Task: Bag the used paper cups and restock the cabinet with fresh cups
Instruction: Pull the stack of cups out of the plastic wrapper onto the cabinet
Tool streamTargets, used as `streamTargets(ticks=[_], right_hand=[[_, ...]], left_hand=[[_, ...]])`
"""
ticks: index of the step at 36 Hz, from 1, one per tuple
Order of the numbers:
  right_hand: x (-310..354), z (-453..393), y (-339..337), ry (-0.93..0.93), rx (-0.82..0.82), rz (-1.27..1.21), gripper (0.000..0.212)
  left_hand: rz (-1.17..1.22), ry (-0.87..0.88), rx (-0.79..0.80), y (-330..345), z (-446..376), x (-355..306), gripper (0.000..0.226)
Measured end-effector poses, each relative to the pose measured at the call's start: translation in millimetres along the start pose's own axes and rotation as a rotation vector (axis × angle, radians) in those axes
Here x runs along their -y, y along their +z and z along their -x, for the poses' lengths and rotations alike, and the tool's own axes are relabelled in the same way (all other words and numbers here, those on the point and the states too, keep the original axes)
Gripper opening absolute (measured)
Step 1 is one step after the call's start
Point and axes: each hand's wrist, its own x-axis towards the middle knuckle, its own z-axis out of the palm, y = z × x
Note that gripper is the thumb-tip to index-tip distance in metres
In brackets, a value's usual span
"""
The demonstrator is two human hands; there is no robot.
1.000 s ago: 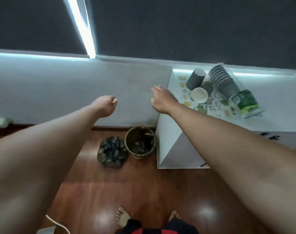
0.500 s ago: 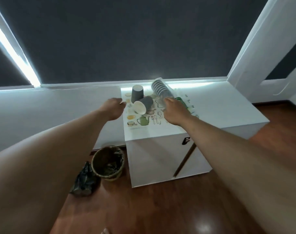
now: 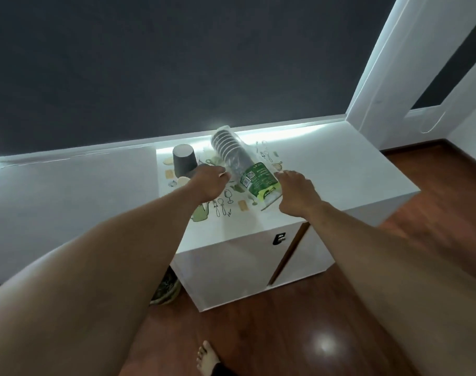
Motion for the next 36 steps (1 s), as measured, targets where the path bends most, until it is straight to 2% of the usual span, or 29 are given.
streamTargets(ticks=[5, 10, 14, 16, 23, 26, 31, 33, 36], right_hand=[[-17, -18, 15, 0.038, -0.037, -0.085, 0.069], [-30, -31, 26, 0.036, -0.124, -0.161, 0.048], [-49, -43, 25, 0.058, -0.208, -0.223, 0.045], [-61, -47, 24, 0.081, -0.247, -0.292, 0.045], [-120, -76, 19, 0.286, -0.375, -0.663, 0.039], [-142, -90, 16, 0.4, -0.374, -0.765, 0.037], [-163, -105, 17, 0.633, -0.492, -1.084, 0.03], [-170, -109, 19, 0.705, -0.414, -1.185, 0.023], [-181, -116, 27, 0.685, -0.141, -1.357, 0.014]], left_hand=[[0.058, -0.021, 0.017, 24, -31, -15, 0.045], [0.344, -0.33, -0.017, 40, -62, -23, 0.042], [0.644, -0.486, 0.046, 57, -86, -28, 0.062], [0.731, -0.528, 0.047, 65, -97, -30, 0.064], [0.818, -0.617, -0.088, 75, -130, -55, 0.062], [0.846, -0.662, -0.188, 80, -155, -56, 0.076], [0.799, -0.655, -0.41, 80, -166, -70, 0.092], [0.736, -0.642, -0.464, 81, -170, -72, 0.088], [0.633, -0.624, -0.498, 82, -180, -65, 0.083]])
